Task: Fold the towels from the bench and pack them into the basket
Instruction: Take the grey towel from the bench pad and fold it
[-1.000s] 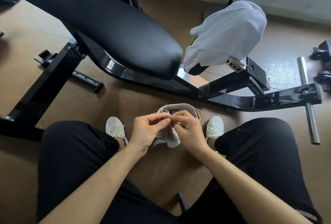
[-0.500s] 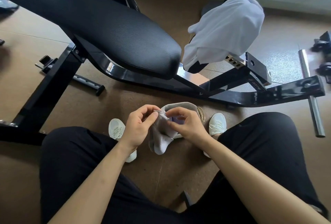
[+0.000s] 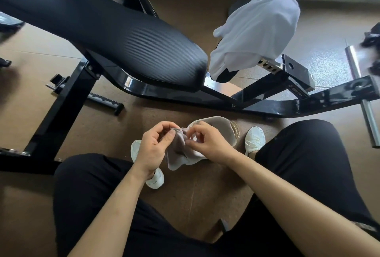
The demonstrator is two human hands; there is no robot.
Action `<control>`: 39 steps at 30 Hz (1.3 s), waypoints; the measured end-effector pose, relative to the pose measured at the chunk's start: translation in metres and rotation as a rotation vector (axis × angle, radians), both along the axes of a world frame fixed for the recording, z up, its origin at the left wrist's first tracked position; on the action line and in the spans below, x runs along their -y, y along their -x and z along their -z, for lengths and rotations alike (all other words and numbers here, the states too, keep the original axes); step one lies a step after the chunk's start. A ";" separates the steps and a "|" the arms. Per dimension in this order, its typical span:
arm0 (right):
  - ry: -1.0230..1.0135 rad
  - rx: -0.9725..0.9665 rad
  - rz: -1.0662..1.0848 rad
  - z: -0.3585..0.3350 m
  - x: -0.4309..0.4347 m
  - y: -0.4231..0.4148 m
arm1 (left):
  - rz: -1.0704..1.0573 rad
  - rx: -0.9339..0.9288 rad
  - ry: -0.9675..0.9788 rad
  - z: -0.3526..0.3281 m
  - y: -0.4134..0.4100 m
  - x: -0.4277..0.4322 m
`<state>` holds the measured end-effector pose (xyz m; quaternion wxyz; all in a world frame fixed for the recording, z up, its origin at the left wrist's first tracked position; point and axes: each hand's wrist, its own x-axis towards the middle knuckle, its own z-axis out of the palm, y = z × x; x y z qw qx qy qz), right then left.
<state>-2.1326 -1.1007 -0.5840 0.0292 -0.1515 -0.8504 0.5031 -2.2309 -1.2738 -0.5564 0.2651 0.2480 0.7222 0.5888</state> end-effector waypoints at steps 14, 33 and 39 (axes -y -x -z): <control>-0.454 0.457 -0.245 0.012 -0.056 -0.027 | -0.454 -0.050 0.046 0.019 0.048 0.012; -0.295 0.024 0.161 -0.010 -0.082 -0.052 | -0.591 0.048 0.206 0.055 0.064 0.026; -0.379 -0.071 0.265 -0.009 -0.084 -0.045 | -0.552 -0.075 0.186 0.051 0.063 0.026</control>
